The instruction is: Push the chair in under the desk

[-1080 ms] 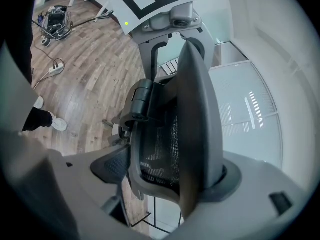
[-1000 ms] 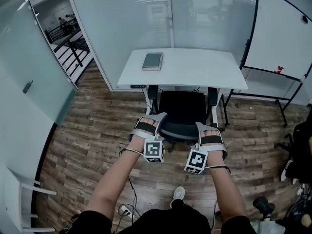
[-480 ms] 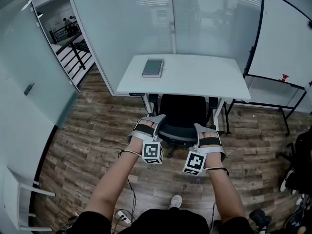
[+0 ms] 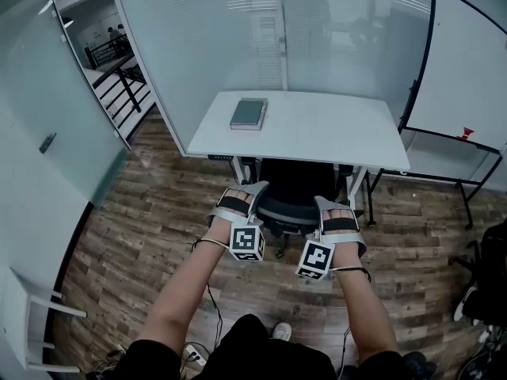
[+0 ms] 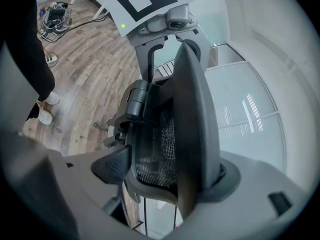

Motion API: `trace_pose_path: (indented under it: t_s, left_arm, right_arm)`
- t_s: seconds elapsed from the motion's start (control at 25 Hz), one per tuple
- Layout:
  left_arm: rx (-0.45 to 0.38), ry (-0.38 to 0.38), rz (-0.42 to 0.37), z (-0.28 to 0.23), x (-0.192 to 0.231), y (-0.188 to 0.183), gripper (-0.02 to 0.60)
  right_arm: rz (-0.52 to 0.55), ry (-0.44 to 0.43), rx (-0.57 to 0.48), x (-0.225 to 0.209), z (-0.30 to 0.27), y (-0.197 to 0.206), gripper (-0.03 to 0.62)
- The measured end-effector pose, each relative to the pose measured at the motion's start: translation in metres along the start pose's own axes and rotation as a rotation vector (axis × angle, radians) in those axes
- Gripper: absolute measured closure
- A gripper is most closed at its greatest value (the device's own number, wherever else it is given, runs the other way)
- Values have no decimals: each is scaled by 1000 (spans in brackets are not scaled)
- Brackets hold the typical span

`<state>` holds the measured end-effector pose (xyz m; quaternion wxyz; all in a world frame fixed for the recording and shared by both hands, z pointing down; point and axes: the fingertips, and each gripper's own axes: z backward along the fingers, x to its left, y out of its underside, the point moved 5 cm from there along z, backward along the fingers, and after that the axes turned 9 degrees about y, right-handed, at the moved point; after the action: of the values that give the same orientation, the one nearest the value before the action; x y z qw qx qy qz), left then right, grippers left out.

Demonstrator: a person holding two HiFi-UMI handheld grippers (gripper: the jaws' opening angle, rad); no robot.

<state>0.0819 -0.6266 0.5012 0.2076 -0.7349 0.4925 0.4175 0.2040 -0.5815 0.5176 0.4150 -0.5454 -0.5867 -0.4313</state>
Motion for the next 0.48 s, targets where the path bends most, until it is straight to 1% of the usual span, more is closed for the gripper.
trace_pose_path:
  t_s: [0.2, 0.48]
  left_arm:
    - [5, -6, 6, -17, 12, 7, 137]
    - [-19, -12, 12, -41, 33, 24, 137]
  right_arm:
    - [1, 7, -4, -6, -22, 2, 198]
    - [-5, 1, 0, -16, -55, -2, 201]
